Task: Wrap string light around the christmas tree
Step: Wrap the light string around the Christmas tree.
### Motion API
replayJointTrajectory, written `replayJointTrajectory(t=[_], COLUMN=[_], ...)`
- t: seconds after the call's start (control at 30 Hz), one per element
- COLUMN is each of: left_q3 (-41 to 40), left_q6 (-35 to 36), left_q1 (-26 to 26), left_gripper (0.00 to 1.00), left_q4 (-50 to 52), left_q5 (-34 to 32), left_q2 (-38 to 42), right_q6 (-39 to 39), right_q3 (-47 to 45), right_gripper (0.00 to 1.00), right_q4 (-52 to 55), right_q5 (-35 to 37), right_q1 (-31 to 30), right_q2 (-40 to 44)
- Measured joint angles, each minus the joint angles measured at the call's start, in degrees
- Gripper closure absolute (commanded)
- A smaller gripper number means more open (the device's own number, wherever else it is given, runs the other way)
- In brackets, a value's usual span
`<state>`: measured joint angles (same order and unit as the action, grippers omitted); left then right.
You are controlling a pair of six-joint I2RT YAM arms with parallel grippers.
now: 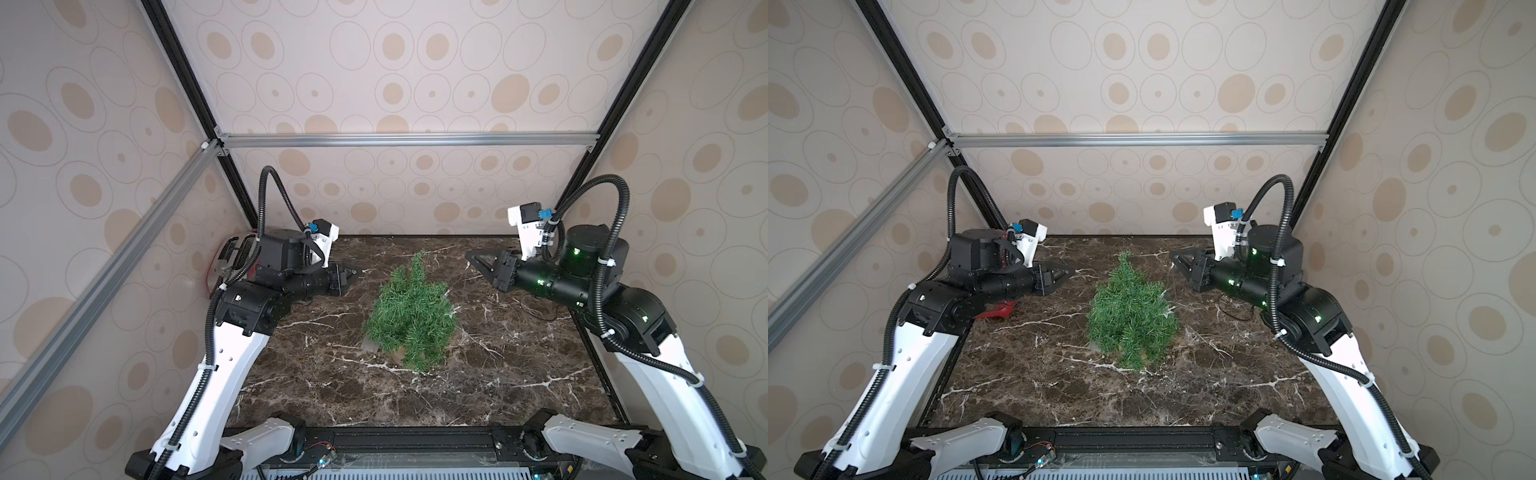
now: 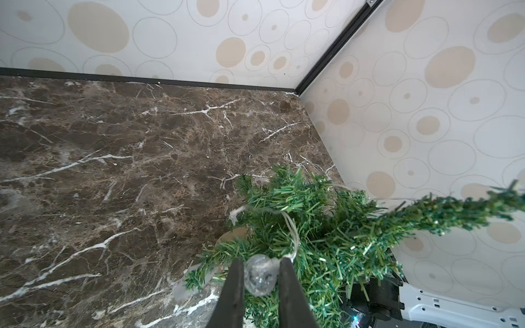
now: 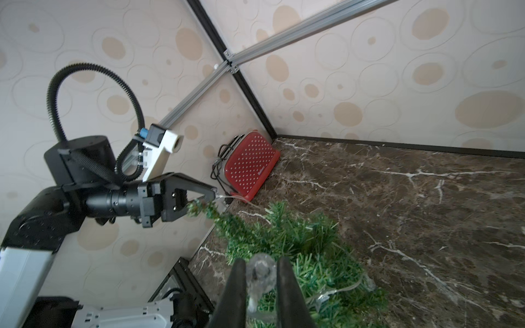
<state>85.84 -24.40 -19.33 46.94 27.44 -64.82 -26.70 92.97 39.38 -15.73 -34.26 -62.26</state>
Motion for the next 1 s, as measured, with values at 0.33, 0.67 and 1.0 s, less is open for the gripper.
replayJointTrajectory(t=[0.33, 0.67, 1.0], left_q3=[-0.4, -6.1, -10.8], left_q6=[1.9, 3.2, 3.7], left_q1=[0.0, 0.0, -2.7], left_gripper=[0.97, 0.92, 0.88], left_q4=[2.9, 5.2, 5.9], left_q5=[4.5, 12.0, 12.1], left_q2=[2.4, 7.6, 8.1], right_q6=[-0.9, -0.9, -1.2], right_q3=[-10.2, -10.3, -14.8], right_gripper=[0.87, 0.87, 0.87], right_q4=[-1.7, -3.0, -6.1], right_q5=[-5.3, -5.9, -5.4], right_q1=[-6.9, -10.8, -11.2], right_q2=[1.9, -1.7, -4.2])
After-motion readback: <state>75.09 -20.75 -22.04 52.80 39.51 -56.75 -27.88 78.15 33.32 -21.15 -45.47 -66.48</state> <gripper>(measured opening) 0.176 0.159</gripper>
